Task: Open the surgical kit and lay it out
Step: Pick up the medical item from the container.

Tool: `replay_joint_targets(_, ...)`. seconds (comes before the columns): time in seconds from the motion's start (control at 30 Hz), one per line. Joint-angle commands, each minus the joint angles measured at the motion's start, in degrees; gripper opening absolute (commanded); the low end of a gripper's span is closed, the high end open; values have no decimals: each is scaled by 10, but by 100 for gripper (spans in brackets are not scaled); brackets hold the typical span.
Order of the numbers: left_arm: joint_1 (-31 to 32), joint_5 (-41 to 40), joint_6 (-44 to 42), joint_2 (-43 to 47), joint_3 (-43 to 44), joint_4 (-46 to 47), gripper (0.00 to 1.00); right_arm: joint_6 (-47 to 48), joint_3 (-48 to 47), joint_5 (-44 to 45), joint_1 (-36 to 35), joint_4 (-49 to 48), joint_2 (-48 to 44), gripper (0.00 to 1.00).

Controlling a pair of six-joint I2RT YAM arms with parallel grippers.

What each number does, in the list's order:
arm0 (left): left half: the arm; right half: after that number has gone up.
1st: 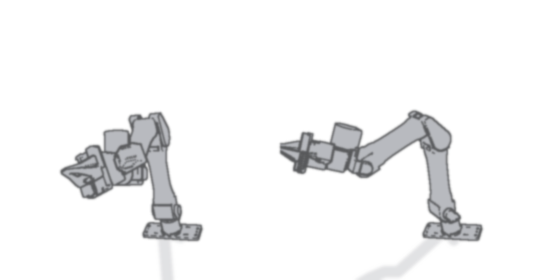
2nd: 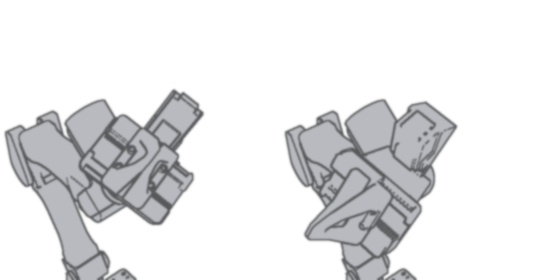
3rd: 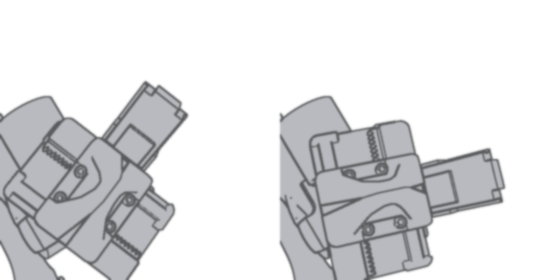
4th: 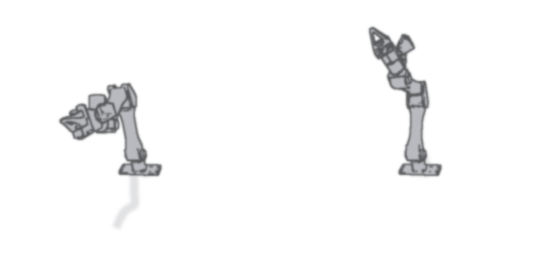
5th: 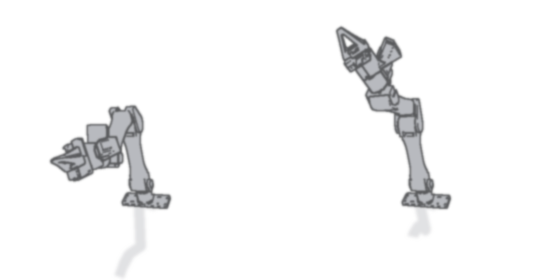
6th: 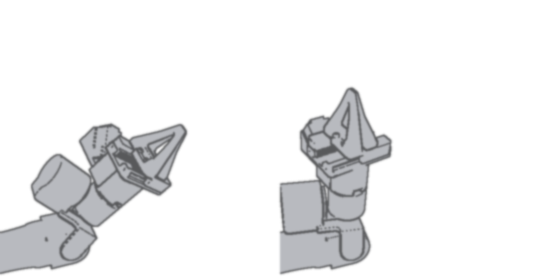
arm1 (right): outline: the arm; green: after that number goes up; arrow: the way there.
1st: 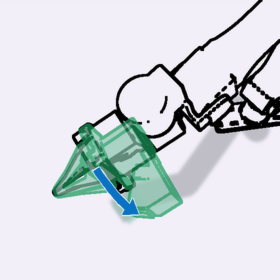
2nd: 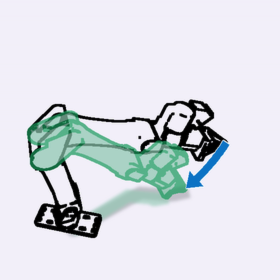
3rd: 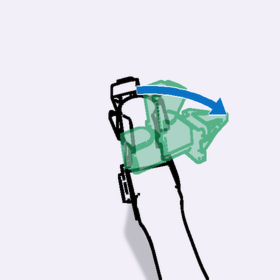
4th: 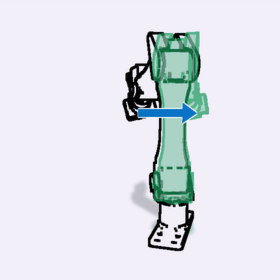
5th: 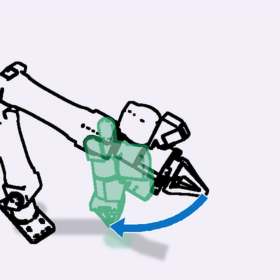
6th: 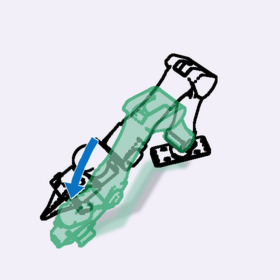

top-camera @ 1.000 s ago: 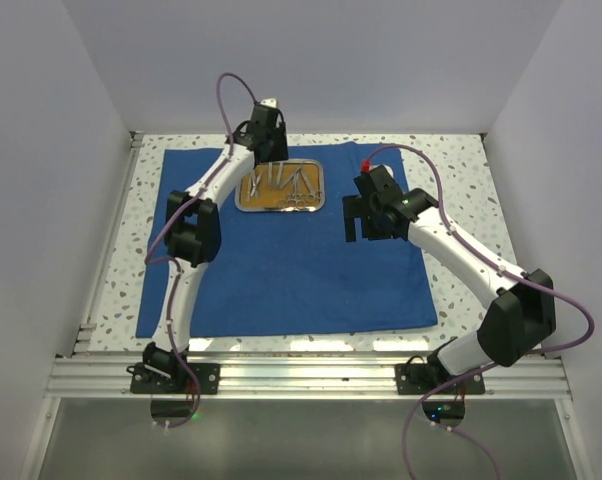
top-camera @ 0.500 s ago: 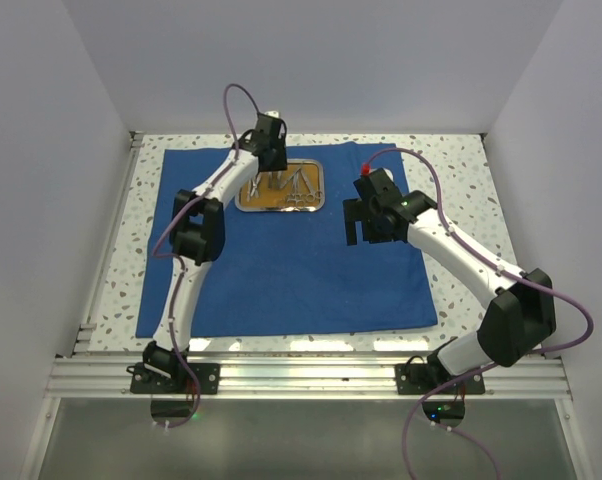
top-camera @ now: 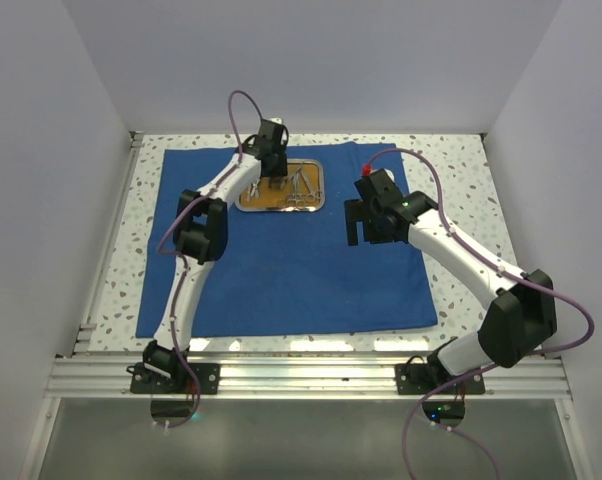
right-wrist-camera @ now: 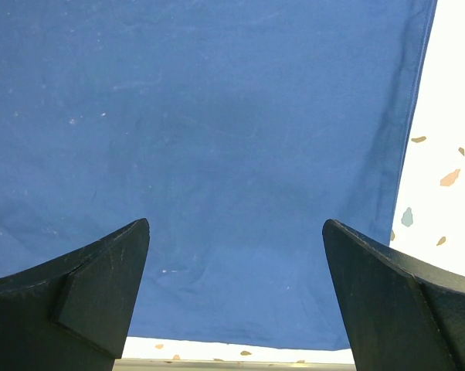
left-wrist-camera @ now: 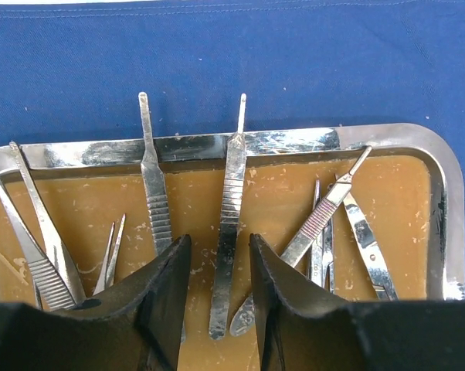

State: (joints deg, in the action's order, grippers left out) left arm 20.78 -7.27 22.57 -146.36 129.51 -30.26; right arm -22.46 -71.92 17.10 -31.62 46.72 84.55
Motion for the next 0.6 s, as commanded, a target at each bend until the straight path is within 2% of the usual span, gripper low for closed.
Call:
replay_joint_targets(0.0,6,2,-17,-19,11,1,39,2,-4,13,5,7,-15,98)
replay_joint_targets(0.1,8,-10,-21,-25,7,-3,37,2,-4,13,7,7,-14,98)
replay_joint_targets(0.2,9,-12,-22,-32,4,-6,30,3,-2,12,9,6,-13,98)
replay_joint_targets(0.23,10,-13,-23,-33,3,-6,24,4,-2,12,9,5,-13,98)
replay_joint_targets(0.33,14,-12,-27,-38,-2,-5,15,5,-1,10,11,4,-12,98)
replay_joint_targets(0.4,16,-13,-30,-41,-5,-5,12,5,0,8,14,1,-11,99)
replay_joint_targets(0.53,18,-13,-30,-45,-12,-6,0,7,4,5,17,0,-12,98)
replay_joint_targets(0.57,18,-13,-30,-44,-14,-7,0,6,5,4,19,-1,-13,98)
